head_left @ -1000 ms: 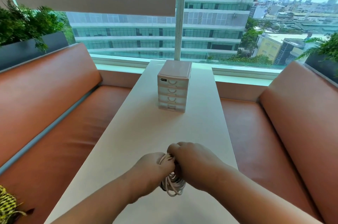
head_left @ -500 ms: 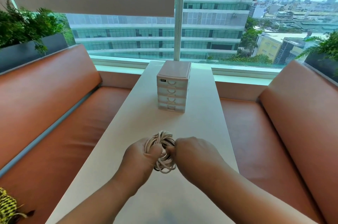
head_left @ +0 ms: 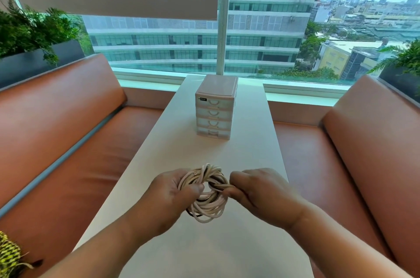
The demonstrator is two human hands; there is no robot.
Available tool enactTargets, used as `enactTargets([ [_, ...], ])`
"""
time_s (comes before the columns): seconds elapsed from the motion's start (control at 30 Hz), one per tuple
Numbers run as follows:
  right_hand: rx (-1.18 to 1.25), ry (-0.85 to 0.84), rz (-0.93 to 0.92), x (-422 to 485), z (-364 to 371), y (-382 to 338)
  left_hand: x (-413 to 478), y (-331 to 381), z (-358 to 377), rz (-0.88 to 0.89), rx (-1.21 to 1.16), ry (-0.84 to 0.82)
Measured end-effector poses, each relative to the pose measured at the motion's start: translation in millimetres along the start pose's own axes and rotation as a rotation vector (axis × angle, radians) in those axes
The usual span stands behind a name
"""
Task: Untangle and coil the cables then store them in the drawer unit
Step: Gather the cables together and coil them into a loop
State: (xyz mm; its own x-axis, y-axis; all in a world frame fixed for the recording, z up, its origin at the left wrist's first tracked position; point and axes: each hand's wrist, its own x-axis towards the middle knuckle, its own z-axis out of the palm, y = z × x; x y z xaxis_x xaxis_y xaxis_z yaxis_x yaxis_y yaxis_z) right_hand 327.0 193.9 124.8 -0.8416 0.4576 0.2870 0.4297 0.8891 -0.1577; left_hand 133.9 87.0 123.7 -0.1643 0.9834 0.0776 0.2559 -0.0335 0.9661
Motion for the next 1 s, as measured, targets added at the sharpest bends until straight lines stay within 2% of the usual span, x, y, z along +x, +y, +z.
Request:
enactTargets([
  [0.13, 0.296, -0.049, 0.156, 3.8, 12.8, -7.1, 0.5, 5.3, 6.1, -0.094, -0.280, -0.072],
  [0.27, 0.668, -0.077, 0.282, 5.9, 12.9, -20.2, 2.5, 2.2, 7.6, -0.079, -0.381, -0.048],
  [0.37, 1.054, -0.119, 0.367, 5.2, 14.9, -31.6, 4.0, -0.2, 7.0, -0.059, -0.415, -0.055],
  [0.43, 1.298, -0.051, 0.424, 5.9, 16.8, -37.5, 4.1, -0.5, 8.5, -0.045, -0.399, -0.055],
  [0.53, 1.442, 0.008, 0.484, 9.0, 16.3, -45.1, 5.5, 1.6, 11.3, -0.044, -0.299, 0.033],
  [0.63, 1.397, 0.034, 0.542, 13.1, 16.8, -51.7, 7.1, 4.0, 12.1, -0.059, -0.250, 0.123],
  [0.73, 1.231, 0.049, 0.630, 15.4, 16.1, -56.7, 8.5, 1.5, 7.3, 0.036, 0.106, 0.257],
  [0.8, 1.072, 0.051, 0.628, 16.5, 14.5, -58.8, 8.3, -6.6, 2.0, 0.092, 0.314, 0.315],
  [0.9, 0.783, 0.047, 0.580, 14.8, 9.4, -61.6, 6.3, -15.1, -2.2, 0.098, 0.539, 0.362],
  [1.0, 0.578, -0.029, 0.553, 13.0, 2.7, -64.0, 4.5, -19.0, -0.3, 0.071, 0.696, 0.346],
])
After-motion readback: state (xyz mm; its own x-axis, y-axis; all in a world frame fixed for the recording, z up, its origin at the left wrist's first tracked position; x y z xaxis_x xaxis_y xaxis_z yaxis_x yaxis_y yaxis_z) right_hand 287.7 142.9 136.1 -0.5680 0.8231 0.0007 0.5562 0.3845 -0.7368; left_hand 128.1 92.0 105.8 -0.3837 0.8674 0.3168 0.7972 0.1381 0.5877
